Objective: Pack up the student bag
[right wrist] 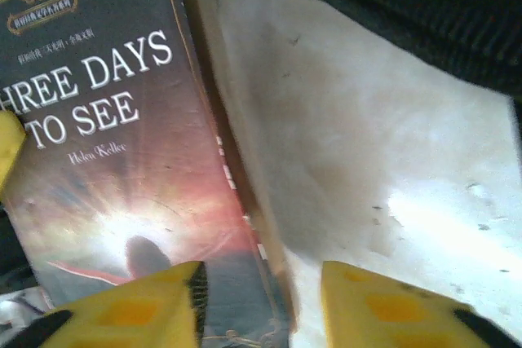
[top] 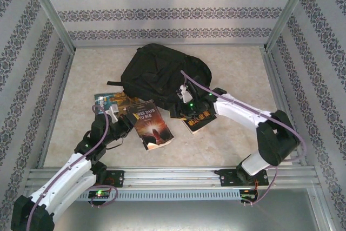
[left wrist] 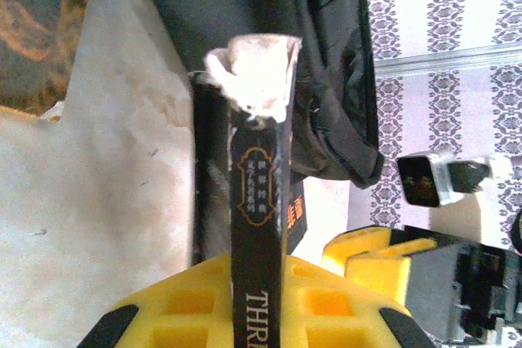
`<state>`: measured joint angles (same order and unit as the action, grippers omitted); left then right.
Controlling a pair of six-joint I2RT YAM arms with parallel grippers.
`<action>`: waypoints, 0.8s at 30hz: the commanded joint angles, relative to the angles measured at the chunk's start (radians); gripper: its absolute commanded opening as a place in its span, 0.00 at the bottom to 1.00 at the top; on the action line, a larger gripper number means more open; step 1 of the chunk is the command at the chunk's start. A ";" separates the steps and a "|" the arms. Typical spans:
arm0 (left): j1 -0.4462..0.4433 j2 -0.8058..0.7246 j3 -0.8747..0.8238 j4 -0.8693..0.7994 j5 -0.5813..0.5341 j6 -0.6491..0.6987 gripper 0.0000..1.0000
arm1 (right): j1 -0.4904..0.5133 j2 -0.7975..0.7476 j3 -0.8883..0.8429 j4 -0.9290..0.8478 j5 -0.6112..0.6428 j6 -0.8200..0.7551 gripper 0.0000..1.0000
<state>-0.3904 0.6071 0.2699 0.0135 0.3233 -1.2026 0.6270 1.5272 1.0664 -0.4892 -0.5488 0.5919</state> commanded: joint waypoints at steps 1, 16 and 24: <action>0.010 -0.003 0.133 0.032 -0.045 0.061 0.00 | -0.012 -0.098 0.076 -0.101 0.195 -0.058 0.51; 0.011 0.366 0.661 0.218 -0.247 0.178 0.00 | -0.171 -0.253 0.077 0.419 0.051 0.555 0.72; 0.011 0.492 0.795 0.322 -0.296 0.136 0.00 | -0.150 -0.259 -0.042 0.781 0.060 0.832 0.84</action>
<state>-0.3904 1.0927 0.9916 0.1825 0.0582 -1.0542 0.4614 1.2751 1.0607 0.0967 -0.4828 1.2812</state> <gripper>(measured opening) 0.122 0.832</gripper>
